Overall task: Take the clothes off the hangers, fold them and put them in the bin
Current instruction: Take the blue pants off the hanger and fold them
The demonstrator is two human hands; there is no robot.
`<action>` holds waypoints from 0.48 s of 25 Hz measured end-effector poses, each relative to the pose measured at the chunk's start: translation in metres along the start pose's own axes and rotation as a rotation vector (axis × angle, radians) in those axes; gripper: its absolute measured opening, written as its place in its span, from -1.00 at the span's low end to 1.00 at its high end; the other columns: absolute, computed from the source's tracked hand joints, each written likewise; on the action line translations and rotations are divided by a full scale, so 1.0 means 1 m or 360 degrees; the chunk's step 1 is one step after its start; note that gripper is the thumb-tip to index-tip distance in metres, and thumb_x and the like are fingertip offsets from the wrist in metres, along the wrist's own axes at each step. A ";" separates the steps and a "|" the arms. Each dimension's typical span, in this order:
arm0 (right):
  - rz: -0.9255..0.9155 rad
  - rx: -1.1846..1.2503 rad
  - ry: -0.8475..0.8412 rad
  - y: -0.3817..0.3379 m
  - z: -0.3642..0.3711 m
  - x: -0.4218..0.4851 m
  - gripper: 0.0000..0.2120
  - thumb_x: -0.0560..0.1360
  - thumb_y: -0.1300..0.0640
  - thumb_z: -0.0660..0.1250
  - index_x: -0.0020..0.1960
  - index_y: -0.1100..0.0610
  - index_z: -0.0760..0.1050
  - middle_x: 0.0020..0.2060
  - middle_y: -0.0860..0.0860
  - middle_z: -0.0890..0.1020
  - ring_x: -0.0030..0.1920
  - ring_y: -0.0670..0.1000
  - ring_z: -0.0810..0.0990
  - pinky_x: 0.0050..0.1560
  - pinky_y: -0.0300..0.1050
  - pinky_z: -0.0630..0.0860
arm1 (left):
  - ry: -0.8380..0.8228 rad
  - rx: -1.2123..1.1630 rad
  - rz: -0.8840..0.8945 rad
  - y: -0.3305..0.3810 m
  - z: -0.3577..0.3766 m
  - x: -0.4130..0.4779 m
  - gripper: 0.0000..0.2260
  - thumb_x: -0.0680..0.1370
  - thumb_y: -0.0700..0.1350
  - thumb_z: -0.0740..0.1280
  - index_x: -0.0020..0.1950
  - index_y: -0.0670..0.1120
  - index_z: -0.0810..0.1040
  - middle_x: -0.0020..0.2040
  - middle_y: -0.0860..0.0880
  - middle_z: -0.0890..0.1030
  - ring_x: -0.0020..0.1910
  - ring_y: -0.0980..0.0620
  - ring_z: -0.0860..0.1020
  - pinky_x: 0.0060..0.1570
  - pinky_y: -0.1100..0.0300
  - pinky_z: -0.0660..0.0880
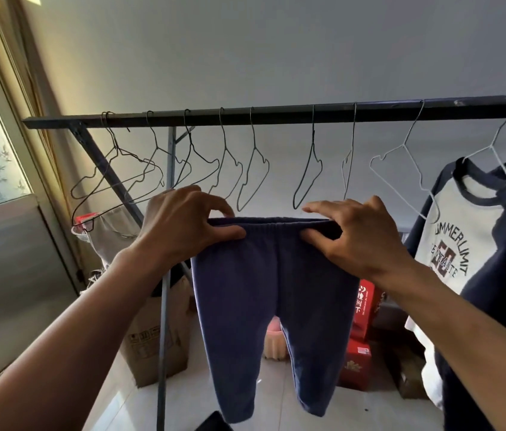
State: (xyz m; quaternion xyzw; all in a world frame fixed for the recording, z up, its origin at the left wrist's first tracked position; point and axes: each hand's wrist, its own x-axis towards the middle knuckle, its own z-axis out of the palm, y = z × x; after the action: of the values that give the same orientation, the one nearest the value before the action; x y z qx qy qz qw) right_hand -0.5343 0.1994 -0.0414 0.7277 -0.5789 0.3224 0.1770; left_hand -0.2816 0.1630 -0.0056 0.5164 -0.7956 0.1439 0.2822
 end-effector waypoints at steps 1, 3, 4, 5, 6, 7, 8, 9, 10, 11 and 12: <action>0.0012 -0.0054 -0.0041 -0.003 -0.001 0.002 -0.62 0.46 -0.31 0.25 0.12 -0.12 0.58 -0.05 -0.12 0.67 0.02 -0.01 0.58 0.08 -0.05 0.21 | 0.0018 0.0096 -0.0013 0.004 0.001 -0.001 -0.60 0.33 0.45 0.31 -0.15 0.17 0.63 -0.25 0.11 0.47 -0.18 0.06 0.41 -0.14 0.16 0.23; 0.0074 -0.0182 -0.0090 -0.008 0.001 0.004 -0.52 0.42 -0.43 0.14 -0.19 -0.06 0.56 -0.25 -0.13 0.60 -0.09 0.00 0.54 0.02 -0.02 0.20 | 0.0056 0.0233 -0.0066 0.014 0.006 -0.003 -0.46 0.31 0.51 0.26 -0.34 0.02 0.58 -0.26 0.05 0.50 -0.20 0.03 0.36 -0.10 0.16 0.19; 0.0109 -0.0243 -0.0102 -0.012 0.003 0.005 -0.48 0.42 -0.45 0.11 -0.32 -0.01 0.44 -0.35 -0.12 0.50 -0.17 0.01 0.49 -0.01 -0.02 0.19 | 0.0077 0.0258 -0.0105 0.019 0.009 -0.004 -0.42 0.31 0.51 0.24 -0.42 -0.02 0.50 -0.28 0.04 0.49 -0.22 0.02 0.34 -0.09 0.15 0.19; 0.0144 -0.0282 -0.0103 -0.015 0.005 0.006 -0.45 0.42 -0.46 0.10 -0.40 0.01 0.32 -0.40 -0.12 0.41 -0.21 0.01 0.43 -0.05 -0.02 0.17 | 0.0091 0.0260 -0.0146 0.022 0.012 -0.005 -0.40 0.31 0.51 0.24 -0.49 -0.03 0.40 -0.31 0.03 0.46 -0.22 0.01 0.34 -0.07 0.13 0.21; 0.0183 -0.0305 -0.0106 -0.019 0.007 0.006 -0.44 0.42 -0.46 0.09 -0.42 0.01 0.24 -0.42 -0.11 0.36 -0.23 0.00 0.38 -0.06 -0.03 0.15 | 0.0094 0.0247 -0.0188 0.026 0.015 -0.005 -0.39 0.32 0.50 0.24 -0.52 -0.03 0.32 -0.33 0.03 0.43 -0.22 0.00 0.36 -0.05 0.12 0.22; 0.0219 -0.0313 -0.0112 -0.022 0.010 0.005 -0.43 0.43 -0.45 0.09 -0.43 0.01 0.21 -0.41 -0.11 0.33 -0.23 -0.01 0.36 -0.07 -0.04 0.14 | 0.0088 0.0223 -0.0222 0.029 0.018 -0.005 -0.40 0.34 0.49 0.24 -0.53 -0.02 0.29 -0.35 0.04 0.40 -0.20 -0.01 0.41 -0.04 0.11 0.22; 0.0254 -0.0303 -0.0113 -0.026 0.012 0.006 -0.43 0.44 -0.43 0.11 -0.44 0.03 0.22 -0.39 -0.11 0.31 -0.21 -0.01 0.34 -0.08 -0.04 0.13 | 0.0082 0.0190 -0.0246 0.033 0.021 -0.006 -0.41 0.36 0.47 0.25 -0.53 -0.02 0.29 -0.36 0.06 0.37 -0.14 0.00 0.45 -0.05 0.11 0.22; 0.0274 -0.0284 -0.0101 -0.028 0.014 0.006 -0.46 0.46 -0.40 0.14 -0.42 0.03 0.27 -0.35 -0.11 0.32 -0.18 -0.01 0.34 -0.07 -0.04 0.13 | 0.0071 0.0145 -0.0262 0.036 0.024 -0.006 -0.44 0.37 0.43 0.26 -0.52 -0.01 0.32 -0.36 0.08 0.37 -0.06 0.01 0.46 -0.08 0.12 0.21; 0.0283 -0.0271 -0.0086 -0.030 0.016 0.007 -0.50 0.47 -0.36 0.16 -0.39 0.03 0.35 -0.30 -0.10 0.34 -0.13 0.01 0.36 -0.07 -0.04 0.14 | 0.0063 0.0093 -0.0267 0.039 0.028 -0.007 -0.47 0.39 0.40 0.28 -0.51 -0.02 0.36 -0.33 0.09 0.40 0.01 0.02 0.44 -0.10 0.13 0.22; 0.0278 -0.0267 -0.0066 -0.033 0.018 0.008 -0.55 0.48 -0.31 0.18 -0.34 0.02 0.45 -0.26 -0.08 0.37 -0.08 0.03 0.39 -0.05 -0.02 0.17 | 0.0058 0.0037 -0.0273 0.043 0.030 -0.008 -0.49 0.41 0.37 0.29 -0.49 -0.02 0.40 -0.27 0.10 0.45 0.05 0.02 0.43 -0.14 0.14 0.22; 0.0291 -0.0252 -0.0062 -0.037 0.019 0.009 -0.57 0.49 -0.27 0.20 -0.32 0.04 0.49 -0.25 -0.07 0.40 -0.06 0.05 0.43 -0.04 -0.02 0.21 | 0.0045 -0.0021 -0.0304 0.047 0.032 -0.008 -0.51 0.42 0.34 0.29 -0.47 -0.03 0.42 -0.22 0.09 0.51 0.05 0.00 0.45 -0.18 0.14 0.24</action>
State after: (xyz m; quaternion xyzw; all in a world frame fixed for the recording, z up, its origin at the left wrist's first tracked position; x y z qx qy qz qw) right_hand -0.4930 0.1909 -0.0452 0.6619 -0.6697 0.2763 0.1925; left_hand -0.3310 0.1722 -0.0336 0.5859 -0.7397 0.1182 0.3092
